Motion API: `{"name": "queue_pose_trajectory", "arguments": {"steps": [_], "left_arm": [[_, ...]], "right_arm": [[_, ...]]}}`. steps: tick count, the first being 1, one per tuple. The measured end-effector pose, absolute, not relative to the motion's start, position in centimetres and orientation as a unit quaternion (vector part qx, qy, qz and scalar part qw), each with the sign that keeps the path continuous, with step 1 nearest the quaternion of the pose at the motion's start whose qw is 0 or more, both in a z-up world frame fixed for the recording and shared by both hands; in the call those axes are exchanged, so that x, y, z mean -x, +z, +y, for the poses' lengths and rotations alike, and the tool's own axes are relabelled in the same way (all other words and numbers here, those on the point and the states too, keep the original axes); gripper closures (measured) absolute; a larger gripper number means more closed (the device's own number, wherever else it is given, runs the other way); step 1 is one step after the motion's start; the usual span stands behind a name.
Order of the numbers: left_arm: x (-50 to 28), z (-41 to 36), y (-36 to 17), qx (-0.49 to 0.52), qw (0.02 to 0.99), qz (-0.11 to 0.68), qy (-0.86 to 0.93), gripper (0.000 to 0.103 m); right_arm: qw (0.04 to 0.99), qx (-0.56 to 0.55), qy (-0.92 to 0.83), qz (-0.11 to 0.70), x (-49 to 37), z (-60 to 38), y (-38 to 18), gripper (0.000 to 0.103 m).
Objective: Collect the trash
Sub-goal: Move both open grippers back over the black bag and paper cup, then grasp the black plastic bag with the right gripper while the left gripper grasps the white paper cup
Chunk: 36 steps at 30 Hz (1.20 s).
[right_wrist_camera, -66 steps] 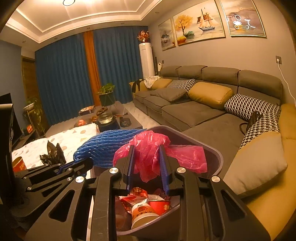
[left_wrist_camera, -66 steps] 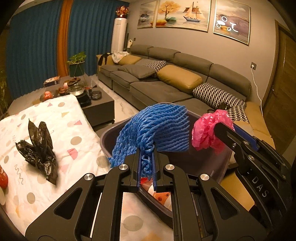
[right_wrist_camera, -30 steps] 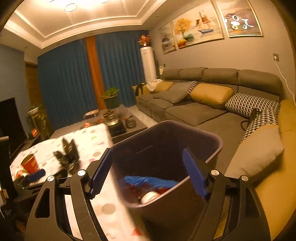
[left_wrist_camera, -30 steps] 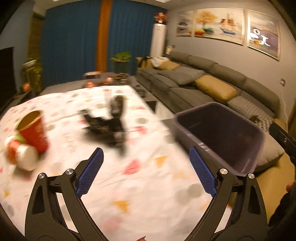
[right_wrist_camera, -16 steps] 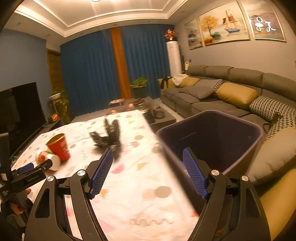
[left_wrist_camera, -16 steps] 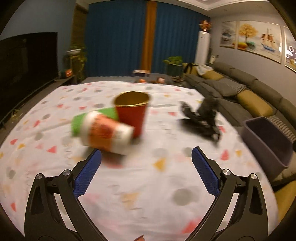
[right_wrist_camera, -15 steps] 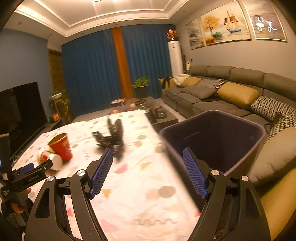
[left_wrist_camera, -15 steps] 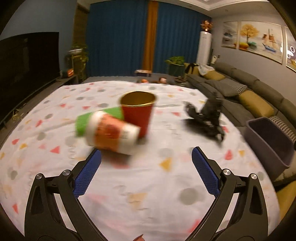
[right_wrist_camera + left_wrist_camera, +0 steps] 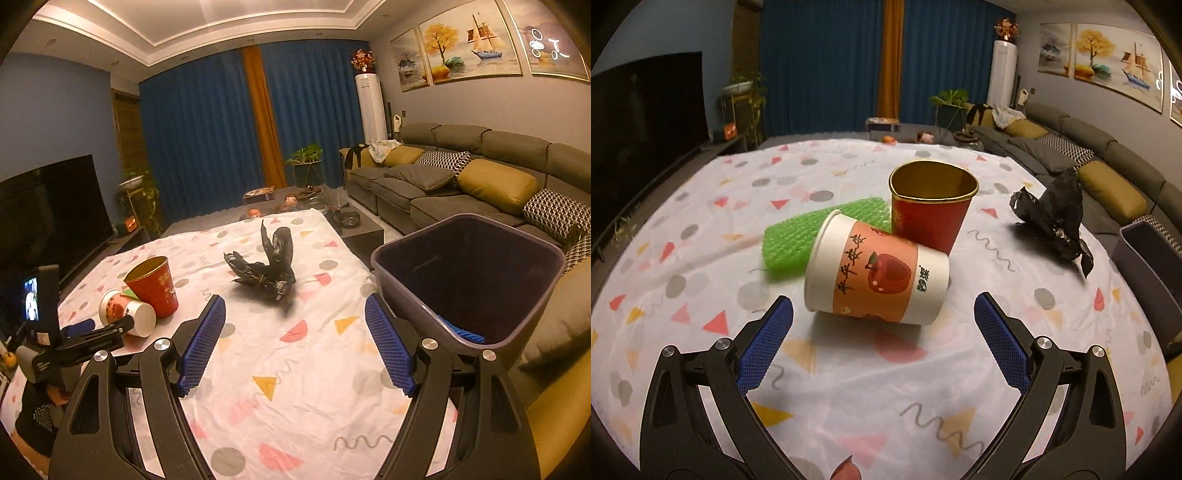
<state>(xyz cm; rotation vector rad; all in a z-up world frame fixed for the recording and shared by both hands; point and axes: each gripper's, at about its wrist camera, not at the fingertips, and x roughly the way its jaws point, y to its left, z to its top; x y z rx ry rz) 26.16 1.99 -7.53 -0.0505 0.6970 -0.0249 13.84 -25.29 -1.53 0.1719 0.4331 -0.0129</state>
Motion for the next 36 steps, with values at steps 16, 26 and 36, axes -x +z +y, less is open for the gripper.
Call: {"name": "queue_pose_trajectory", "arguments": {"steps": [16,26,36], "left_arm": [[-28.8,3.1,-8.6,0.062,0.926,0.371,-0.023,0.006],[-29.6,3.8,-9.1,0.088,0.919,0.381,-0.042,0.013],[-28.9,3.8,-8.5,0.093,0.927,0.359,-0.056,0.014]], "right_arm": [[0.97,-0.06,0.002,0.236,-20.0,-22.5,-2.5,0.027],[0.966,-0.046,-0.007,0.253,-24.3,-21.3,-4.0,0.027],[0.958,-0.056,-0.026,0.278,-29.1,-22.0,-5.5,0.035]]}}
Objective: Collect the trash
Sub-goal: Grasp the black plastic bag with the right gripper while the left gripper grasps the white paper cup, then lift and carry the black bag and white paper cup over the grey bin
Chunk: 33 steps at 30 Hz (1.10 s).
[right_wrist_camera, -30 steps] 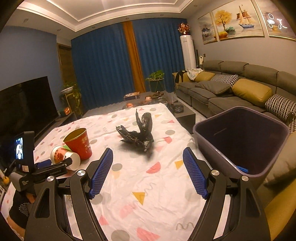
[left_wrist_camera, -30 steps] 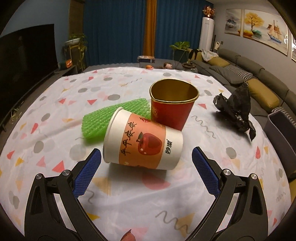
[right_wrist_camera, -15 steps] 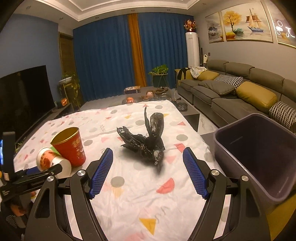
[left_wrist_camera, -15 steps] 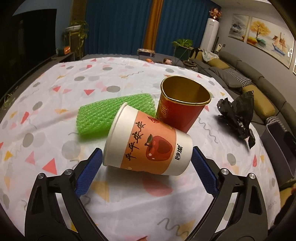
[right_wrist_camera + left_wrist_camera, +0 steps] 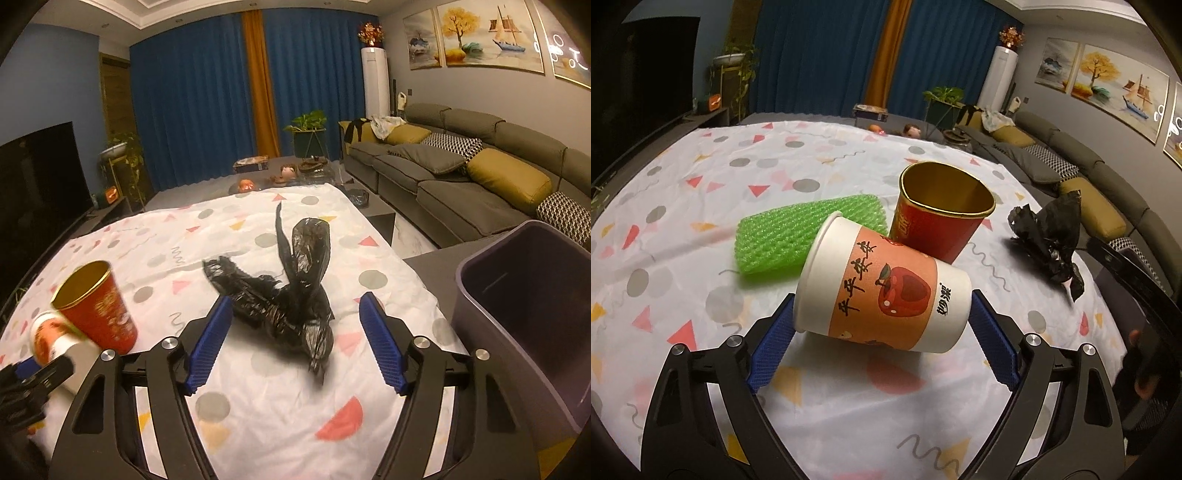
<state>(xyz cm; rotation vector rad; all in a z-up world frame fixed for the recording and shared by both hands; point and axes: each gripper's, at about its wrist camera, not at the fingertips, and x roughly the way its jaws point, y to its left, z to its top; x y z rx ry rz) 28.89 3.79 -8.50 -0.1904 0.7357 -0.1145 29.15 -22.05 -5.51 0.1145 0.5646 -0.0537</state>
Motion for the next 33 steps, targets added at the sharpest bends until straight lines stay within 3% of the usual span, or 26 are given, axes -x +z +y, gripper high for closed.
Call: {"name": "queue_pose_trajectory", "arguments": {"steps": [8,22,33], "left_arm": [[-28.1,4.4,-7.8,0.104,0.93,0.349,-0.056,0.014],[-27.6,4.9,-7.4,0.111,0.933,0.339,-0.049,0.014],[-27.6,5.1,-7.3,0.113,0.933,0.339,-0.048,0.014]], "right_arm": [[0.953,-0.06,-0.038,0.296,-32.0,-22.4,-6.6,0.047],[0.943,-0.072,-0.022,0.323,-33.5,-22.6,-7.3,0.093],[0.95,-0.074,-0.018,0.303,-31.5,-22.9,-6.4,0.098]]}}
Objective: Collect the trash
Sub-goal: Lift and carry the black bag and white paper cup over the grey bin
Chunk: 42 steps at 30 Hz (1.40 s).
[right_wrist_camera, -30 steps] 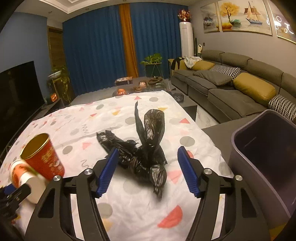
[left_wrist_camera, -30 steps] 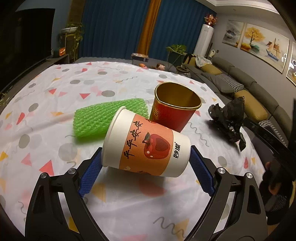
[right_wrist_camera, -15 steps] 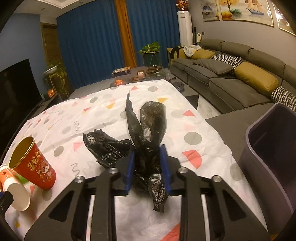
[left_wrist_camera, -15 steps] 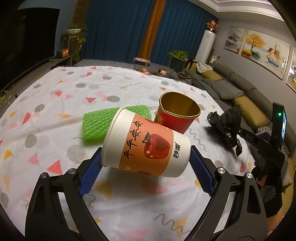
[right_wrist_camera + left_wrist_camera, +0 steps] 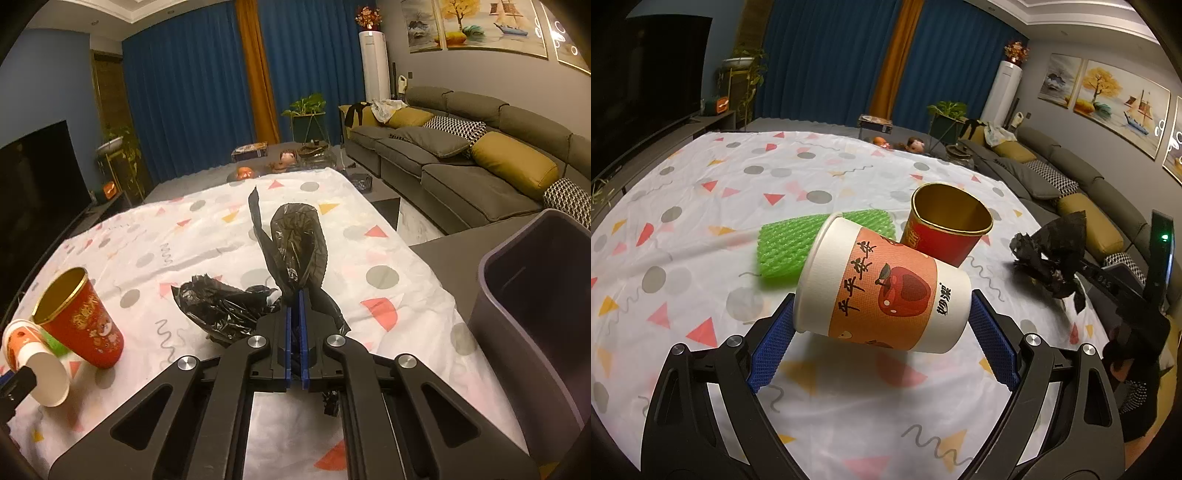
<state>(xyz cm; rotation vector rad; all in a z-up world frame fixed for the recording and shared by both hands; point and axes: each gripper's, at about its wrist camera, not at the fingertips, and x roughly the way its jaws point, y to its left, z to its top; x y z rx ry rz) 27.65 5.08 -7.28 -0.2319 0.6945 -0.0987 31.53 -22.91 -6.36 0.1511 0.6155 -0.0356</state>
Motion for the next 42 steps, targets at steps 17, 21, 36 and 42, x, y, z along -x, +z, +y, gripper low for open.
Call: {"name": "queue_pose_trajectory", "arguments": {"steps": [17,21,36,42], "left_arm": [[-26.6,5.2,-6.5,0.108,0.938,0.324,-0.051,0.014],[-26.1,4.7,-6.1,0.103,0.94,0.319,-0.059,0.014],[-22.3,-0.2,-3.5,0.07,0.949,0.296,-0.089,0.014],[-21.3,-3.1,-2.0,0.056,0.952,0.282,-0.108,0.014]], "right_arm": [[0.961,-0.076,0.004,0.264,-24.0,-22.5,-3.6,0.099],[0.964,-0.075,0.008,0.254,-21.8,-22.8,-2.7,0.099],[0.975,-0.063,0.008,0.213,-15.5,-25.6,-0.2,0.099],[0.978,-0.068,0.0,0.199,-13.7,-27.4,0.4,0.099]]}}
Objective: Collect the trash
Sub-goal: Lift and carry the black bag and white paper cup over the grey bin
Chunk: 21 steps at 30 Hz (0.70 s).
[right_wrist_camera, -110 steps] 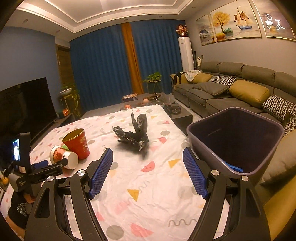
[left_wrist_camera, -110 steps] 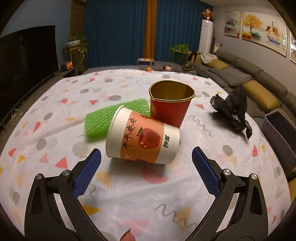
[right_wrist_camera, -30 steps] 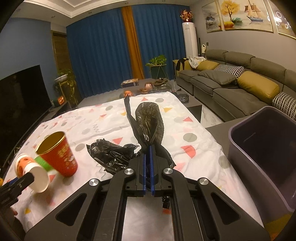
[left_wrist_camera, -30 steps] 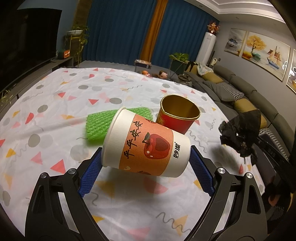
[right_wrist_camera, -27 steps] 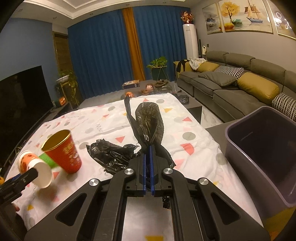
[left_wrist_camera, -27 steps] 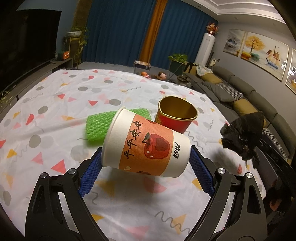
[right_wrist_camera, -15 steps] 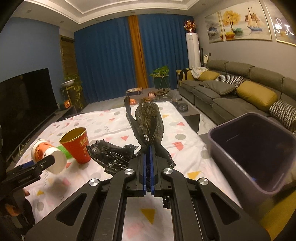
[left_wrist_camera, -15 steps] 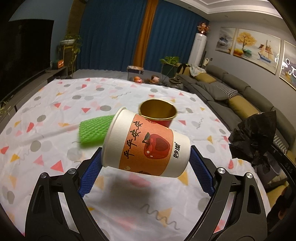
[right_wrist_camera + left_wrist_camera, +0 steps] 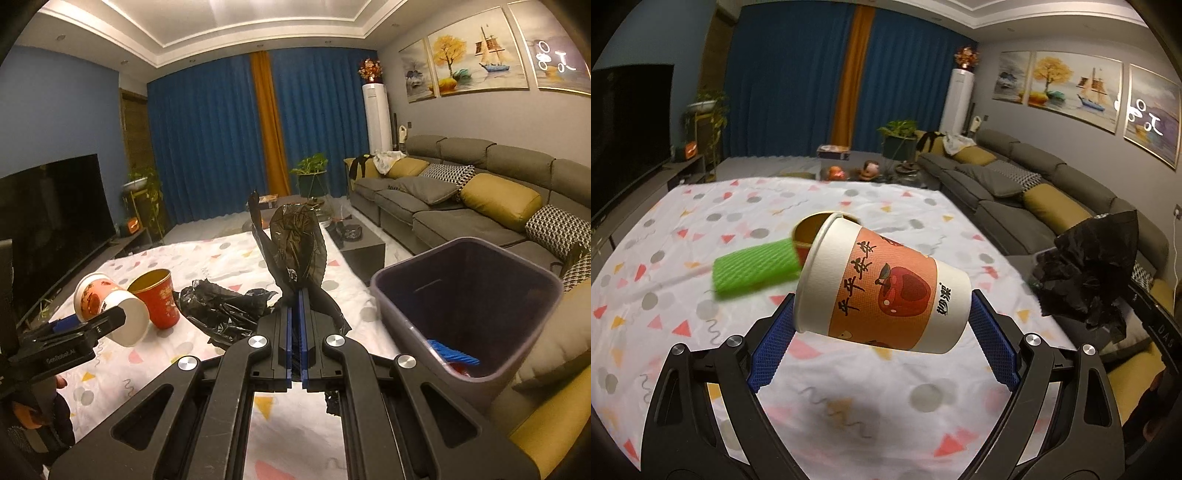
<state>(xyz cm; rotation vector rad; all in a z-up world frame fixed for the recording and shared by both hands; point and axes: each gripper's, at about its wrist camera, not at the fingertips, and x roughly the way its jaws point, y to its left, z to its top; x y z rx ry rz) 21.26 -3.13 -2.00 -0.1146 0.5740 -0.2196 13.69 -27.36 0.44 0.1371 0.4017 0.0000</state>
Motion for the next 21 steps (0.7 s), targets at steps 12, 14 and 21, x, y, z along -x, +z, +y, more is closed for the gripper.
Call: {"name": "queue_pose_trajectory", "arguments": {"steps": [12,14,21], "left_arm": [[-21.0,-10.6,-0.3,0.029,0.948,0.27,-0.163,0.014],[-21.1,-11.9,-0.1,0.024,0.948,0.269,-0.171,0.014],[-21.5,-17.0,0.6,0.013,0.942,0.262,-0.21,0.014]], "right_arm": [[0.98,-0.081,-0.042,0.178,-11.2,-32.3,1.1,0.099],[0.98,-0.083,-0.053,0.175,-10.9,-33.2,1.2,0.099],[0.977,-0.093,-0.091,0.168,-10.3,-36.5,1.1,0.099]]}}
